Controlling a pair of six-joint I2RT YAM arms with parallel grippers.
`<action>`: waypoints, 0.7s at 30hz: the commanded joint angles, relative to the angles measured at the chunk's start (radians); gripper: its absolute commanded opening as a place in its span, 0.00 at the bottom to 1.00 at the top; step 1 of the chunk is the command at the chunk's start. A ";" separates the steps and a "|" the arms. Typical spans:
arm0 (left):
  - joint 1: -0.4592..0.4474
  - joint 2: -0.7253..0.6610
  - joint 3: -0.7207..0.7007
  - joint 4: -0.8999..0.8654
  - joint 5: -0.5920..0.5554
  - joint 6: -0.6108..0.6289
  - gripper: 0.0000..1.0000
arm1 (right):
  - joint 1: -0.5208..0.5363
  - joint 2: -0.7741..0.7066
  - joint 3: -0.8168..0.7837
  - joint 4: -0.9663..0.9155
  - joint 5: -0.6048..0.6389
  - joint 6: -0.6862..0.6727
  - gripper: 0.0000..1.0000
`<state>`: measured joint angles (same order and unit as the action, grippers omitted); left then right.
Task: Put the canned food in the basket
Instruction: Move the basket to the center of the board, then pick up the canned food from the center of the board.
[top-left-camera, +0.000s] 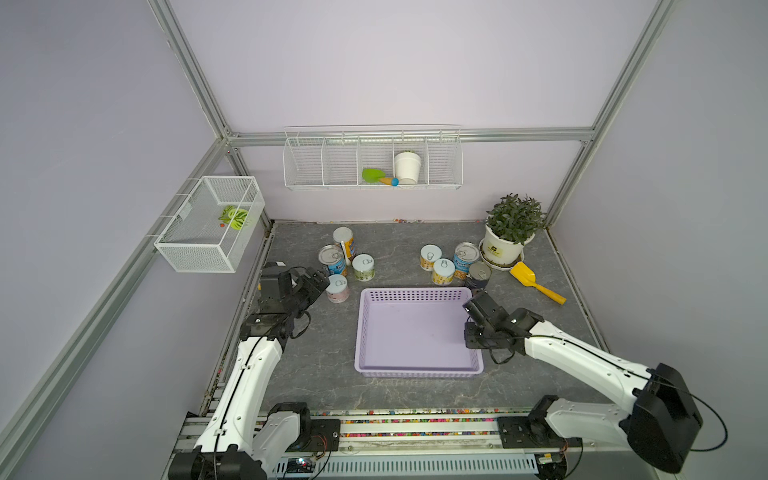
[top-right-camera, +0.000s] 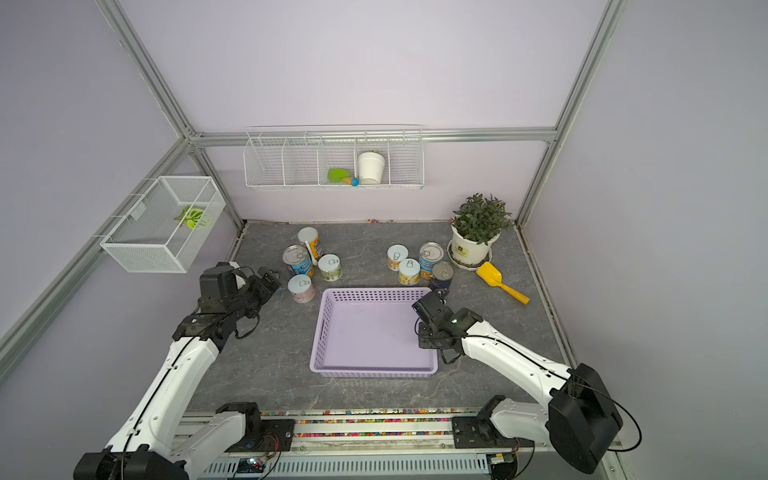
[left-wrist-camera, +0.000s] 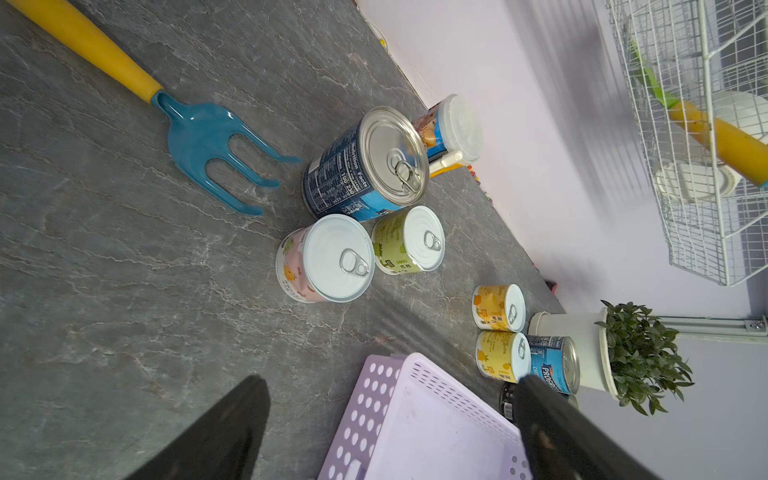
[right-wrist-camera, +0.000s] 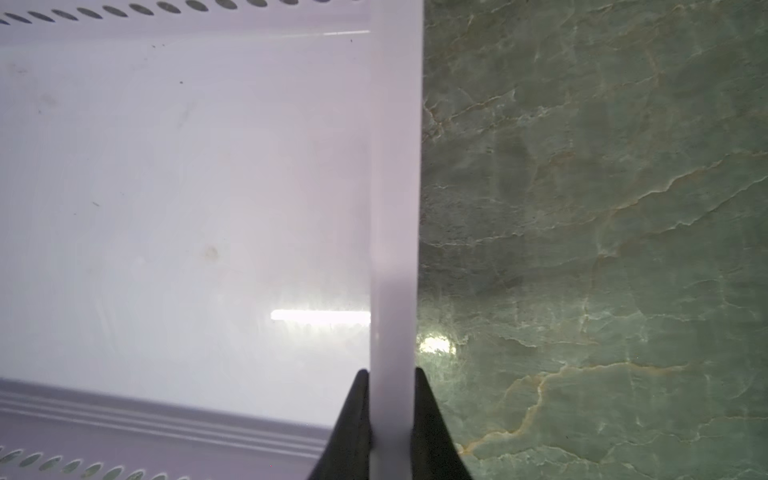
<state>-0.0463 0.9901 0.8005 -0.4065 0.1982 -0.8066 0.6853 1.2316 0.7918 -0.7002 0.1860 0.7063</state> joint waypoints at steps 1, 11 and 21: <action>-0.006 -0.014 0.031 -0.021 -0.013 0.007 0.97 | 0.009 0.001 -0.010 -0.017 -0.006 0.000 0.19; -0.007 0.047 0.074 -0.083 -0.015 0.014 0.97 | 0.009 -0.072 0.258 -0.162 0.141 -0.099 0.74; -0.014 0.113 0.080 -0.049 0.051 0.025 0.97 | -0.214 0.097 0.473 0.010 0.100 -0.130 0.98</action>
<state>-0.0540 1.0885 0.8459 -0.4644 0.2195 -0.7994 0.5297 1.2346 1.2430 -0.7219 0.3183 0.5751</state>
